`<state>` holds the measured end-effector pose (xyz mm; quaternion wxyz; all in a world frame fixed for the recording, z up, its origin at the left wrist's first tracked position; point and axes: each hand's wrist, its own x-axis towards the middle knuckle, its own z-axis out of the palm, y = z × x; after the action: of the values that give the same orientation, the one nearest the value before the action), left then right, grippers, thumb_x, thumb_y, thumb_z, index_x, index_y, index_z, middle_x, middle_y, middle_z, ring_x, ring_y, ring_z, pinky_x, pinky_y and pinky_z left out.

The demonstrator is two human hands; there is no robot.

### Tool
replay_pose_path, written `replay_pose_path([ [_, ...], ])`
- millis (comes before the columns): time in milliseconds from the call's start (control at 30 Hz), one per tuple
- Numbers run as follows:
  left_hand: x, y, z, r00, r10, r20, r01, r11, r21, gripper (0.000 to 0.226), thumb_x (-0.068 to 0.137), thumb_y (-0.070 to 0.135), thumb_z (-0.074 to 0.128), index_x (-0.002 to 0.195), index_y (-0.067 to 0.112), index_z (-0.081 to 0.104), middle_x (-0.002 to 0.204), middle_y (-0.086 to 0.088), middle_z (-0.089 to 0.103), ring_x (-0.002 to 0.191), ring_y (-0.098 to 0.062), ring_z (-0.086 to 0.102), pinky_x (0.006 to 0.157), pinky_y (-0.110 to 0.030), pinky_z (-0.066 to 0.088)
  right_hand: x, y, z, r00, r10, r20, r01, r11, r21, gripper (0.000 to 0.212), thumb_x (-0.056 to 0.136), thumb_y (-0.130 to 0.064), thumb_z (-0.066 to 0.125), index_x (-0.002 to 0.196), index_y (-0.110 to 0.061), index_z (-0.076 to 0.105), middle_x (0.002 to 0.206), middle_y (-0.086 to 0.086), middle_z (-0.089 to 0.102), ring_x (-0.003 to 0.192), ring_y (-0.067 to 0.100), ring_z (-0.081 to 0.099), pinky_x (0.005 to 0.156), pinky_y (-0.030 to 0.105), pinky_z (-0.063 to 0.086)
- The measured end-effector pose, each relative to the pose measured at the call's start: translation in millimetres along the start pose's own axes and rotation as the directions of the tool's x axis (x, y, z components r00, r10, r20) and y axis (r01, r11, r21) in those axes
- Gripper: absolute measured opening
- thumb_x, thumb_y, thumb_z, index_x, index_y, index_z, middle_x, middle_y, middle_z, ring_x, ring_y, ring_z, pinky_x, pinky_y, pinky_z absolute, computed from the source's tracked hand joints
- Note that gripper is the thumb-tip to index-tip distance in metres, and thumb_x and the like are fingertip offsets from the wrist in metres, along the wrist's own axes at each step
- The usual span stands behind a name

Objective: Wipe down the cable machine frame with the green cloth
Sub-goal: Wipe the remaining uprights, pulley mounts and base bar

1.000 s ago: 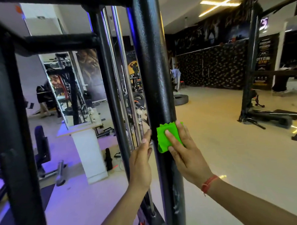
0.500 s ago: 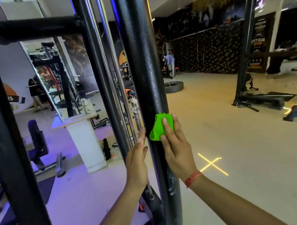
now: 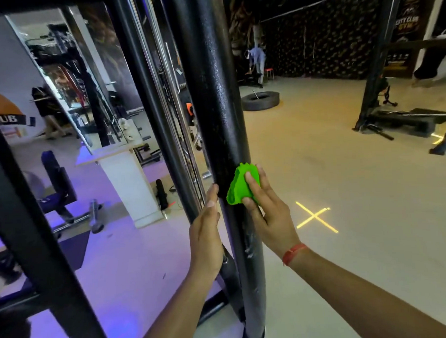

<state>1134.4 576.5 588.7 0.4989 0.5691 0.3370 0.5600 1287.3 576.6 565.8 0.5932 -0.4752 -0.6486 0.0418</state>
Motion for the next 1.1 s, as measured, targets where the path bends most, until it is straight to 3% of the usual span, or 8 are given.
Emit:
replay_pose_path([
  [100, -9, -12, 1, 0.999, -0.030, -0.014, 0.031, 0.999, 0.038, 0.051, 0.092, 0.055, 0.044, 0.140, 0.038, 0.052, 0.150, 0.021, 0.048, 0.143, 0.003, 0.037, 0.125, -0.044, 0.023, -43, 19, -3, 0.992, 0.097, 0.078, -0.102, 0.993, 0.060, 0.058, 0.101, -0.021, 0.060, 0.153, -0.033, 0.038, 0.166, -0.010, 0.022, 0.150, 0.014, 0.030, 0.117, 0.045, 0.037],
  [233, -20, -27, 3, 0.996, -0.074, -0.044, 0.076, 0.996, 0.049, 0.050, 0.095, 0.048, 0.043, 0.142, 0.034, 0.052, 0.150, 0.020, 0.048, 0.143, 0.002, 0.037, 0.125, -0.044, 0.023, -16, 1, -4, 0.995, 0.090, -0.039, -0.086, 0.991, 0.102, 0.057, 0.097, -0.014, 0.067, 0.149, -0.025, 0.045, 0.162, -0.001, 0.032, 0.149, 0.016, 0.031, 0.118, 0.041, 0.036],
  [533, -40, -58, 3, 0.966, -0.237, -0.101, 0.244, 0.967, 0.071, 0.044, 0.095, 0.053, 0.042, 0.136, 0.045, 0.057, 0.145, 0.019, 0.055, 0.134, 0.001, 0.048, 0.121, -0.039, 0.031, -90, 51, 10, 0.987, 0.161, 0.030, -0.163, 0.974, 0.156, 0.045, 0.087, 0.001, 0.075, 0.128, -0.015, 0.069, 0.157, 0.002, 0.043, 0.147, 0.026, 0.037, 0.116, 0.057, 0.035],
  [633, -44, -63, 5, 0.956, -0.263, -0.129, 0.271, 0.962, 0.044, 0.053, 0.093, 0.055, 0.045, 0.138, 0.033, 0.059, 0.129, 0.020, 0.066, 0.125, 0.001, 0.056, 0.112, -0.033, 0.038, -64, 34, 13, 0.985, 0.148, -0.084, -0.132, 0.977, 0.169, 0.040, 0.086, 0.002, 0.076, 0.123, -0.009, 0.071, 0.153, 0.010, 0.046, 0.144, 0.028, 0.043, 0.119, 0.048, 0.033],
  [733, -47, -63, 8, 0.946, -0.289, -0.147, 0.294, 0.956, 0.010, 0.041, 0.105, 0.042, 0.041, 0.138, 0.026, 0.058, 0.129, 0.014, 0.067, 0.122, 0.002, 0.058, 0.112, -0.032, 0.038, -87, 48, 19, 0.998, 0.056, 0.008, -0.057, 0.997, 0.052, 0.044, 0.086, 0.007, 0.075, 0.126, -0.010, 0.070, 0.156, 0.013, 0.042, 0.146, 0.030, 0.038, 0.122, 0.038, 0.027],
  [900, -51, -68, 9, 0.936, -0.322, -0.145, 0.325, 0.946, -0.002, 0.037, 0.109, 0.032, 0.032, 0.139, 0.028, 0.053, 0.140, 0.011, 0.058, 0.124, 0.004, 0.054, 0.118, -0.032, 0.034, -126, 60, 18, 0.968, 0.241, 0.075, -0.248, 0.962, 0.111, 0.043, 0.085, 0.009, 0.072, 0.126, -0.003, 0.068, 0.160, 0.010, 0.033, 0.145, 0.016, 0.035, 0.120, 0.020, 0.026],
  [1000, -52, -75, 6, 0.940, -0.308, -0.146, 0.319, 0.946, 0.052, 0.031, 0.108, 0.038, 0.036, 0.130, 0.044, 0.057, 0.140, 0.016, 0.059, 0.130, 0.003, 0.052, 0.117, -0.033, 0.034, -109, 50, 17, 0.976, 0.212, -0.049, -0.210, 0.977, 0.046, 0.041, 0.085, 0.001, 0.077, 0.123, -0.013, 0.073, 0.158, 0.011, 0.040, 0.144, 0.016, 0.041, 0.120, 0.025, 0.029],
  [1100, -54, -80, 0, 0.954, -0.274, -0.118, 0.286, 0.954, 0.092, 0.037, 0.100, 0.046, 0.041, 0.134, 0.046, 0.056, 0.145, 0.019, 0.055, 0.136, 0.001, 0.047, 0.118, -0.034, 0.033, -121, 56, 21, 0.983, 0.185, 0.013, -0.184, 0.982, -0.030, 0.043, 0.085, 0.002, 0.077, 0.124, -0.014, 0.072, 0.155, 0.012, 0.044, 0.141, 0.018, 0.045, 0.118, 0.035, 0.034],
])
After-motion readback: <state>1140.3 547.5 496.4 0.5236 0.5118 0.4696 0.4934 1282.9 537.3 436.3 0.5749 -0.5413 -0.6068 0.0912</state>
